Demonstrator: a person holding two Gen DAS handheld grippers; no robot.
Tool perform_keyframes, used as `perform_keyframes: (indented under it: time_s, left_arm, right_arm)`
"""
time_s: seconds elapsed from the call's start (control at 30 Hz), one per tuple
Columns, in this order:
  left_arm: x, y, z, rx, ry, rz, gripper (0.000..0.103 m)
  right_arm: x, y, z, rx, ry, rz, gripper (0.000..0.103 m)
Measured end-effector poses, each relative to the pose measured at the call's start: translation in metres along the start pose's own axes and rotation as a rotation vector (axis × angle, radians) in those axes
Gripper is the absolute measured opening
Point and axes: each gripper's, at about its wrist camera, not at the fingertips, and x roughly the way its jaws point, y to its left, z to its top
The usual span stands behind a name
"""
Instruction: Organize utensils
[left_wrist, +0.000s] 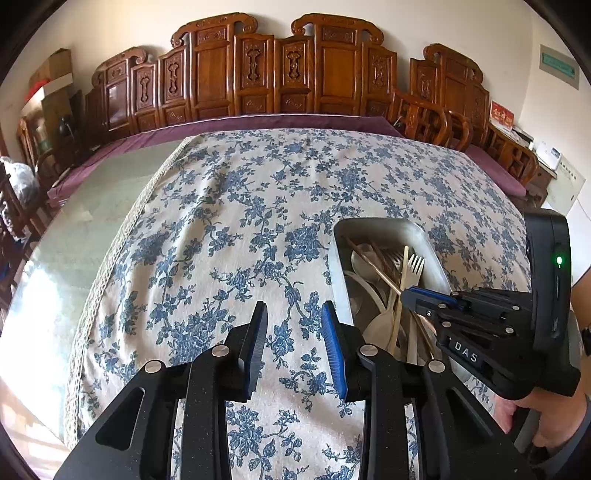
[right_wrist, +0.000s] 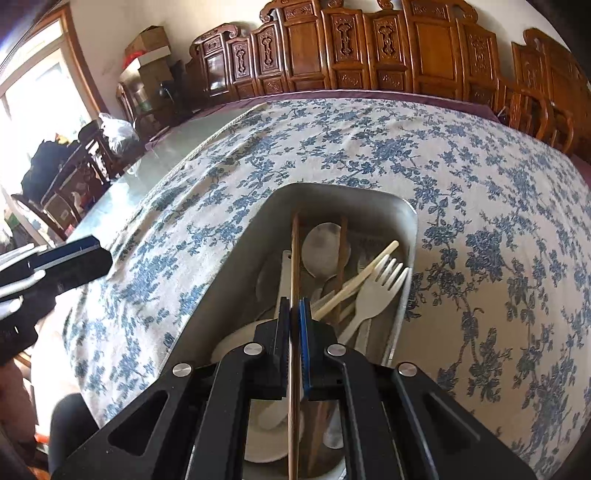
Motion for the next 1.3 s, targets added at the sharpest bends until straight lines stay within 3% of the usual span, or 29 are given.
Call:
perform_keyframes:
  time_s: [0.27, 0.37, 0.63, 0.8, 0.93, 1.0, 1.07, 1.13, 1.3]
  left_arm:
    - [-0.003, 0.000, -0.002, -0.003, -0.004, 0.001, 0.028]
    - [-0.005, -0.002, -0.002, -0.002, -0.009, -0.004, 0.028]
    - [-0.010, -0.007, 0.000, 0.000, -0.018, -0.015, 0.030]
    - [-0.017, -0.017, -0.002, 0.004, -0.024, -0.031, 0.041]
    - [-0.025, -0.028, -0.003, 0.021, -0.041, -0.031, 0.060]
    - [-0.030, -0.034, -0.004, 0.027, -0.057, -0.028, 0.072]
    - [-0.034, -0.039, -0.005, 0.027, -0.064, -0.029, 0.079]
    - [-0.039, -0.043, -0.005, 0.024, -0.076, -0.024, 0.088]
    - [-0.049, -0.057, -0.009, 0.016, -0.091, -0.035, 0.095]
  right_arm:
    - [0.003, 0.007, 0.001, -0.016, -0.006, 0.015, 0.007]
    - [-0.004, 0.014, -0.001, -0.086, -0.046, -0.021, 0.007]
    - [-0.028, 0.009, -0.004, -0.095, -0.102, -0.004, 0.008]
    - [-0.056, 0.000, -0.007, -0.089, -0.153, -0.015, 0.008]
    - [-0.084, -0.011, -0.012, -0.075, -0.200, -0.032, 0.008]
    - [-0.095, -0.015, -0.015, -0.062, -0.214, -0.046, 0.016]
    - [-0.109, -0.022, -0.020, -0.043, -0.231, -0.067, 0.044]
    - [-0.120, -0.027, -0.026, -0.031, -0.243, -0.084, 0.054]
    - [-0.149, -0.038, -0.043, -0.004, -0.266, -0.144, 0.085]
